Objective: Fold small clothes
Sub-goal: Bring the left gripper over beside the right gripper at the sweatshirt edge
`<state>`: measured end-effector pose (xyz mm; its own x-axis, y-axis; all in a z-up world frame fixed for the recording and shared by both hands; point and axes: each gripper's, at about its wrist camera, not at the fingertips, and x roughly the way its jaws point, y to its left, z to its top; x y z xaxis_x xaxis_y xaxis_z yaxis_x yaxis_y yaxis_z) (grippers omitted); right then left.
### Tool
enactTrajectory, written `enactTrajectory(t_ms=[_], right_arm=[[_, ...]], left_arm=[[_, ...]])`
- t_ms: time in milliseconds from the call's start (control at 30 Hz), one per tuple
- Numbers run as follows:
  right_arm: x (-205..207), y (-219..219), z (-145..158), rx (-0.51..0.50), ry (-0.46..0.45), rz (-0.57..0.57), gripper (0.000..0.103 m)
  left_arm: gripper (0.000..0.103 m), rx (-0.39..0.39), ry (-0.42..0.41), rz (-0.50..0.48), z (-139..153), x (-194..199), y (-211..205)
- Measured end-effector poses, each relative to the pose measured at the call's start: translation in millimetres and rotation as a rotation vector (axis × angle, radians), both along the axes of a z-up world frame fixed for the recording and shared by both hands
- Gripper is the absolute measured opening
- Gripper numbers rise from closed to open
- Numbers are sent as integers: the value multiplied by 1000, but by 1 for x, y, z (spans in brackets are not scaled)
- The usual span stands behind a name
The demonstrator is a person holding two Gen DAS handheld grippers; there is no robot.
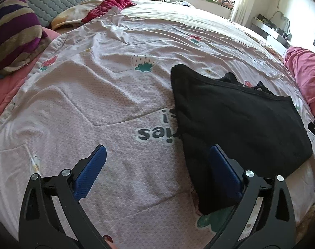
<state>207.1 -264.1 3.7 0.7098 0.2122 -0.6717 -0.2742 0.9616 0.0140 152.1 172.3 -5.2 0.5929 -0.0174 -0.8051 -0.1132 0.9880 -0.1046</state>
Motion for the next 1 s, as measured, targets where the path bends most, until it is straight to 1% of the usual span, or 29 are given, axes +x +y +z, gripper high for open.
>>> enactTrajectory(t_ms=[200,400,700,800,900,1000], right_arm=[[-10,29,9,47,-6,97,98],[-20,61,13,38,-16,170,98],[-35,104,6,39,5,272,98],[-43,122,5,18,5,313,98],[-51,135,4,17,4,344,98],[-59,149,3,25,5,374,98]], left_arm=[[93,8,-20,39,5,-6,13],[93,4,-21,65,6,-10,26],[93,-13,-20,115,7,-11,45],[93,-33,-13,137,8,-7,53],[93,-70,-8,150,9,-2,59],[93,-80,-2,160,11,3,62]])
